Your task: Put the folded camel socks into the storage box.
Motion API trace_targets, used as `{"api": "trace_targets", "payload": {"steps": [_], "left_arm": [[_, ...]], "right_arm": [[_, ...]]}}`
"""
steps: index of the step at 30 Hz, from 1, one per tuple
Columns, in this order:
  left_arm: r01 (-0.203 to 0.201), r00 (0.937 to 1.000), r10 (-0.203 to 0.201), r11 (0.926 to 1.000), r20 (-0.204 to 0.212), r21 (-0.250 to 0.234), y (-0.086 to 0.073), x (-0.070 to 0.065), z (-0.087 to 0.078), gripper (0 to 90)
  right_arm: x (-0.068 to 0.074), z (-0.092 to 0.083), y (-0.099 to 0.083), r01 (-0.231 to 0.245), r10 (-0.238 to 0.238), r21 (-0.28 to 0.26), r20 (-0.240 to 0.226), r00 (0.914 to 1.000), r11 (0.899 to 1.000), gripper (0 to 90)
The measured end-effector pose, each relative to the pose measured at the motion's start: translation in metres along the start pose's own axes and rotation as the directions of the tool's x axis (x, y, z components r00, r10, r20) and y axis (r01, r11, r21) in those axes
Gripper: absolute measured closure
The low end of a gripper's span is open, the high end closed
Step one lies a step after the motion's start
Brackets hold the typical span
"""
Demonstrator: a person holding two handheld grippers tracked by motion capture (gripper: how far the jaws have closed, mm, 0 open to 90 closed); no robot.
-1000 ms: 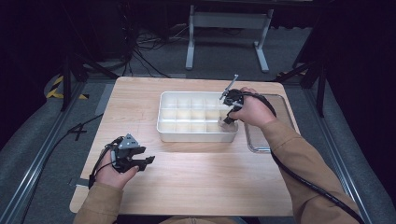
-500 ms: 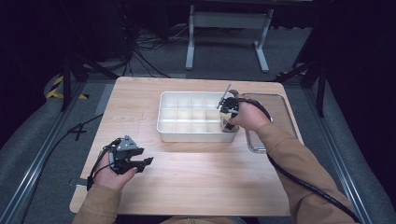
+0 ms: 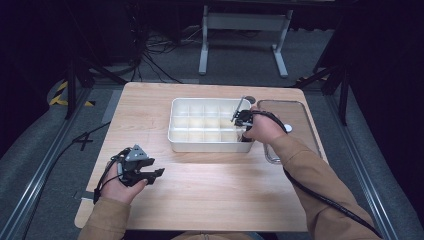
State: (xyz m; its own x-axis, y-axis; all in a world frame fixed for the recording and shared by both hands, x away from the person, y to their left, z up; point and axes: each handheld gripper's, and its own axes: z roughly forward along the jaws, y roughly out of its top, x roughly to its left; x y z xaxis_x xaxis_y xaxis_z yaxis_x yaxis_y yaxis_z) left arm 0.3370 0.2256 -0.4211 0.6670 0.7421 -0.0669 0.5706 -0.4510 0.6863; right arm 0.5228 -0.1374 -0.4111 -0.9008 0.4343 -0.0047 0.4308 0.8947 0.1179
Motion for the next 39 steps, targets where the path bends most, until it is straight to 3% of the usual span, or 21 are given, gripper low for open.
{"api": "trace_targets", "payload": {"steps": [10, 18, 24, 26, 29, 32, 35, 36, 37, 38, 39], "left_arm": [[-0.012, 0.9999, 0.012, 0.9999, -0.004, -0.002, 0.001, 0.001, 0.000, 47.1], [0.000, 1.0000, 0.000, 1.0000, 0.008, -0.001, 0.003, 0.003, 0.004, 47.1], [-0.011, 0.9998, 0.011, 0.9999, 0.016, -0.003, 0.007, 0.003, 0.006, 47.1], [-0.012, 0.9998, 0.012, 0.9999, 0.015, -0.009, 0.009, 0.003, 0.006, 47.1], [-0.008, 0.9998, 0.009, 0.9999, 0.020, -0.012, 0.010, 0.003, 0.007, 47.1], [-0.014, 0.9996, 0.015, 0.9998, 0.024, -0.013, 0.012, 0.005, 0.008, 47.1], [-0.010, 0.9996, 0.010, 0.9997, 0.028, -0.021, 0.015, 0.005, 0.010, 46.7], [-0.010, 0.9996, 0.010, 0.9997, 0.028, -0.021, 0.015, 0.005, 0.010, 46.7], [-0.015, 0.9994, 0.016, 0.9997, 0.031, -0.021, 0.016, 0.006, 0.010, 46.7], [-0.014, 0.9994, 0.015, 0.9997, 0.031, -0.020, 0.016, 0.006, 0.011, 46.6], [-0.012, 0.9993, 0.013, 0.9997, 0.034, -0.020, 0.017, 0.006, 0.011, 46.6]], "right_arm": [[-0.002, 0.003, -0.002, -0.030, 0.030, -0.006, -0.017, 0.9994, 1.000, 84.8], [-0.002, -0.009, -0.010, -0.054, 0.053, -0.059, -0.030, 0.9981, 0.997, 79.7], [-0.001, -0.028, -0.019, -0.079, 0.076, -0.119, -0.028, 0.9967, 0.990, 76.2], [0.000, -0.039, -0.024, -0.092, 0.088, -0.170, -0.034, 0.9956, 0.981, 74.7], [0.001, -0.048, -0.027, -0.093, 0.090, -0.199, -0.022, 0.9957, 0.976, 74.3], [0.004, -0.060, -0.035, -0.104, 0.103, -0.252, -0.017, 0.9945, 0.962, 72.8], [0.008, -0.071, -0.050, -0.123, 0.126, -0.326, -0.011, 0.9920, 0.937, 70.6], [0.008, -0.071, -0.050, -0.123, 0.126, -0.326, -0.011, 0.9920, 0.937, 70.6], [0.010, -0.073, -0.054, -0.128, 0.131, -0.345, -0.013, 0.9913, 0.930, 70.1], [0.014, -0.077, -0.063, -0.142, 0.146, -0.378, -0.017, 0.9891, 0.915, 69.1], [0.016, -0.079, -0.068, -0.146, 0.151, -0.396, -0.017, 0.9883, 0.907, 67.9]]}}
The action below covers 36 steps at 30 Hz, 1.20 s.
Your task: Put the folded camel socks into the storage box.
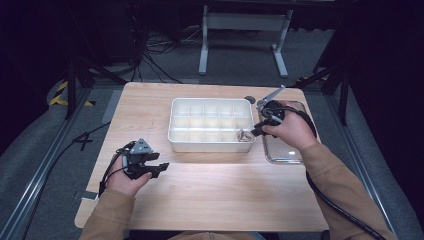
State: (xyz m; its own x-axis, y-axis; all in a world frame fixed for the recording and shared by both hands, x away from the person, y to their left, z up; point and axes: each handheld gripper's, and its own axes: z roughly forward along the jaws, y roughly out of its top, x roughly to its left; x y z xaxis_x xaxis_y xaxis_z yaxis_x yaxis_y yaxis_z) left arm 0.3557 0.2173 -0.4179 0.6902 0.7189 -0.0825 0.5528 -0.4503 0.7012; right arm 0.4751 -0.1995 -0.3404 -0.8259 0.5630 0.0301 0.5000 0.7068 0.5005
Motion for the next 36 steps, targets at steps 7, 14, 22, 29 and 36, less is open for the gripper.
{"api": "trace_targets", "payload": {"steps": [7, 14, 22, 29, 36], "left_arm": [[0.008, 1.0000, -0.008, 0.9999, -0.005, -0.011, 0.004, 0.004, 0.000, 46.2], [0.010, 0.9999, -0.011, 0.9998, -0.006, -0.015, 0.008, 0.008, -0.001, 45.4], [0.038, 0.9988, -0.039, 0.9988, -0.031, -0.031, 0.010, 0.010, -0.004, 41.6], [0.051, 0.9973, -0.052, 0.9985, -0.051, -0.020, 0.002, 0.014, -0.013, 41.6], [0.043, 0.9983, -0.043, 0.9989, -0.039, -0.020, -0.001, 0.014, -0.014, 41.7]], "right_arm": [[0.007, -0.019, -0.019, -0.028, 0.029, -0.084, 0.008, 0.9995, 0.996, 64.6], [0.015, -0.034, -0.038, -0.025, 0.028, -0.129, 0.023, 0.9993, 0.991, 57.1], [0.018, -0.044, -0.072, -0.058, 0.069, -0.226, 0.038, 0.9969, 0.972, 43.6], [0.020, -0.047, -0.104, -0.103, 0.121, -0.284, 0.048, 0.9915, 0.953, 39.6], [0.022, -0.040, -0.130, -0.113, 0.139, -0.302, 0.065, 0.9882, 0.947, 36.9]]}}
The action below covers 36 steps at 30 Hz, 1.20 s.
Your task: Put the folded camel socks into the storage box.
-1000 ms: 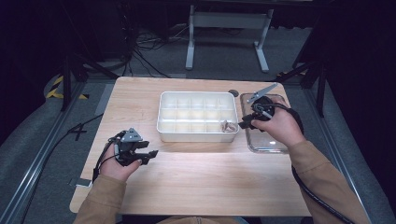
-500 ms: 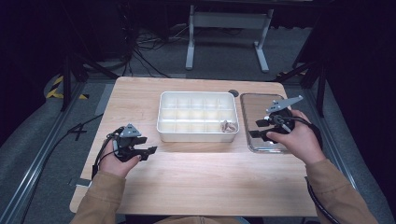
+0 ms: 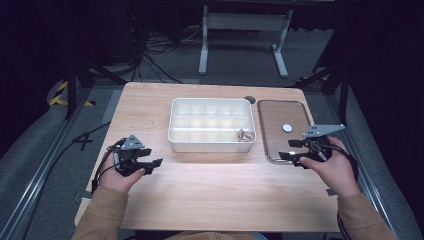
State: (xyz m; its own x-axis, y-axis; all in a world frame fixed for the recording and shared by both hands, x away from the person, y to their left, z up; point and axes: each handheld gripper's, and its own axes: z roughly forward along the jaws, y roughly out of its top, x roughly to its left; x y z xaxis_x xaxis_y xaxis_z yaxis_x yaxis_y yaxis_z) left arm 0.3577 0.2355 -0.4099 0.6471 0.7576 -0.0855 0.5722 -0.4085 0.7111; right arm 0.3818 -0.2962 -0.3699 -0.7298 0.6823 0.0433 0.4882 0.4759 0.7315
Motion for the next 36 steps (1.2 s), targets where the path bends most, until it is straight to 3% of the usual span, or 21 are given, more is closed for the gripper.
{"api": "trace_targets", "payload": {"steps": [6, 15, 21, 27, 29, 36], "left_arm": [[-0.001, 1.0000, 0.001, 1.0000, -0.001, 0.000, -0.003, 0.001, 0.001, 42.1], [-0.010, 1.0000, 0.010, 0.9998, 0.001, 0.015, -0.006, -0.002, 0.005, 42.1], [-0.015, 0.9999, 0.015, 0.9996, -0.002, 0.023, -0.009, -0.004, 0.008, 42.1], [-0.030, 0.9995, 0.030, 0.9990, -0.001, 0.034, -0.012, -0.003, 0.012, 42.1], [-0.019, 0.9998, 0.019, 0.9989, 0.002, 0.044, -0.013, -0.005, 0.014, 42.1], [-0.027, 0.9996, 0.026, 0.9972, 0.009, 0.069, -0.017, -0.006, 0.023, 42.0]], "right_arm": [[0.003, 0.009, -0.027, -0.020, 0.020, -0.023, 0.004, 0.9998, 1.000, 35.7], [0.012, 0.026, -0.053, -0.004, 0.004, -0.034, 0.024, 0.9997, 0.999, 35.7], [0.016, 0.039, -0.066, 0.010, -0.010, -0.029, 0.020, 0.9998, 1.000, 35.7], [0.018, 0.050, -0.077, 0.009, -0.008, -0.063, 0.010, 0.9999, 0.998, 35.8], [0.018, 0.053, -0.079, 0.010, -0.008, -0.071, 0.016, 0.9998, 0.997, 35.7], [0.013, 0.062, -0.087, 0.001, 0.001, -0.077, 0.025, 0.9997, 0.997, 35.7]]}}
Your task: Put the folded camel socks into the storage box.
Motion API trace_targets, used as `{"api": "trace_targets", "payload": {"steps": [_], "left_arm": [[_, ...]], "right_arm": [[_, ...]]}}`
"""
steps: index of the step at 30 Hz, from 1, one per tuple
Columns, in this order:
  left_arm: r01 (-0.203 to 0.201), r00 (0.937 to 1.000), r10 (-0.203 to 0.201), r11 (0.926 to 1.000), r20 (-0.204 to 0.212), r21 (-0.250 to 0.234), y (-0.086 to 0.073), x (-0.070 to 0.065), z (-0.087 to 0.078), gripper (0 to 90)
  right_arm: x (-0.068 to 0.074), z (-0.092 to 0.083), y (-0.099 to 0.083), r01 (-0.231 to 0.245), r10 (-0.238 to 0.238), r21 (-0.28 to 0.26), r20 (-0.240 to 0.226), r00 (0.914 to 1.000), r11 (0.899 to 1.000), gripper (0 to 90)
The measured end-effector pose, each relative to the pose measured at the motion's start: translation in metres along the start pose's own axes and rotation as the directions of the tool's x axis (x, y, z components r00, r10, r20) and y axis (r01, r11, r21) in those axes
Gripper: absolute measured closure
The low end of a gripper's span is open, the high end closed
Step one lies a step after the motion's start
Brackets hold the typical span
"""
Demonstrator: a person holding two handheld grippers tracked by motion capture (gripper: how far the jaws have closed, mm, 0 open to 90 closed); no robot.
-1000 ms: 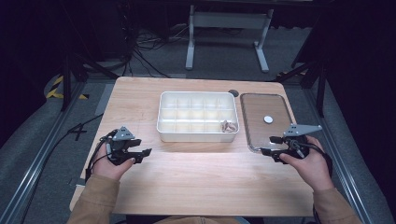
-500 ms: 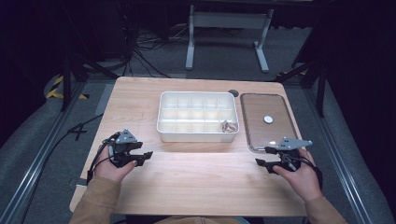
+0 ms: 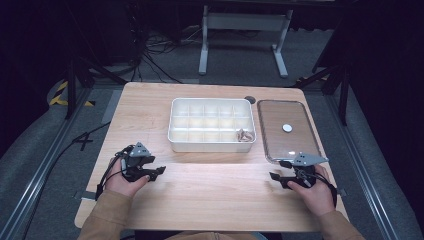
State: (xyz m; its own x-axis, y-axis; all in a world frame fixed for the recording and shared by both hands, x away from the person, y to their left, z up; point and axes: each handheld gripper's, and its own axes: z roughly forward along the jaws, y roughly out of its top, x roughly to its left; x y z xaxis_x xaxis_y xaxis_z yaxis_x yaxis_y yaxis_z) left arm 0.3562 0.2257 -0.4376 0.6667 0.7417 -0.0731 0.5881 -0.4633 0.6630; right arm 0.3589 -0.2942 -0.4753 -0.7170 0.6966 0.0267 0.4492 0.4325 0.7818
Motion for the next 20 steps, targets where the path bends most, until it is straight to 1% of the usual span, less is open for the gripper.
{"api": "trace_targets", "payload": {"steps": [1, 3, 4, 6, 7, 8, 9, 10, 13, 14, 17, 20], "left_arm": [[-0.003, 1.0000, 0.003, 1.0000, 0.002, 0.009, 0.000, 0.000, 0.001, 42.0], [-0.002, 1.0000, 0.002, 1.0000, 0.006, 0.008, -0.001, 0.001, 0.003, 42.0], [0.005, 1.0000, -0.005, 0.9999, 0.007, 0.009, -0.001, 0.001, 0.003, 42.1], [-0.001, 1.0000, 0.001, 0.9999, 0.007, 0.013, -0.001, 0.001, 0.004, 42.1], [-0.008, 1.0000, 0.008, 0.9998, 0.004, 0.016, -0.001, 0.002, 0.004, 42.1], [-0.002, 1.0000, 0.002, 0.9999, 0.004, 0.010, -0.002, 0.002, 0.006, 42.1], [0.003, 1.0000, -0.003, 0.9997, 0.005, 0.022, -0.002, 0.002, 0.006, 42.1], [0.002, 1.0000, -0.002, 0.9999, 0.007, 0.013, -0.002, 0.002, 0.008, 42.0], [-0.008, 0.9999, 0.008, 0.9997, 0.008, 0.025, -0.003, 0.003, 0.009, 42.1], [-0.002, 0.9999, 0.002, 0.9997, 0.011, 0.026, -0.003, 0.002, 0.009, 42.1], [-0.005, 0.9999, 0.005, 0.9997, 0.014, 0.025, -0.004, 0.001, 0.010, 42.1], [-0.007, 0.9998, 0.007, 0.9996, 0.016, 0.027, -0.003, 0.001, 0.010, 42.1]], "right_arm": [[0.000, 0.001, -0.001, -0.001, 0.001, 0.005, -0.002, 1.0000, 1.000, 35.7], [0.000, 0.002, -0.003, 0.000, 0.000, 0.002, -0.002, 1.0000, 1.000, 35.7], [0.001, 0.004, -0.003, 0.006, -0.006, 0.007, -0.001, 1.0000, 1.000, 35.7], [0.001, 0.006, -0.004, 0.014, -0.014, 0.015, -0.008, 0.9999, 1.000, 35.6], [0.002, 0.007, -0.005, 0.026, -0.026, 0.021, -0.005, 0.9997, 0.999, 35.6], [0.003, 0.007, -0.005, 0.037, -0.036, 0.023, -0.002, 0.9993, 0.999, 35.6], [0.004, 0.008, -0.005, 0.044, -0.043, 0.020, -0.003, 0.9990, 0.999, 35.6], [0.004, 0.008, -0.005, 0.044, -0.044, 0.017, -0.009, 0.9990, 0.999, 35.2], [0.005, 0.010, -0.005, 0.050, -0.050, 0.028, -0.019, 0.9986, 0.998, 35.0], [0.006, 0.011, -0.005, 0.056, -0.055, 0.035, -0.019, 0.9983, 0.998, 34.9], [0.008, 0.013, -0.004, 0.068, -0.067, 0.039, -0.026, 0.9974, 0.997, 33.2], [0.009, 0.013, -0.003, 0.069, -0.067, 0.038, -0.031, 0.9973, 0.997, 32.7]]}}
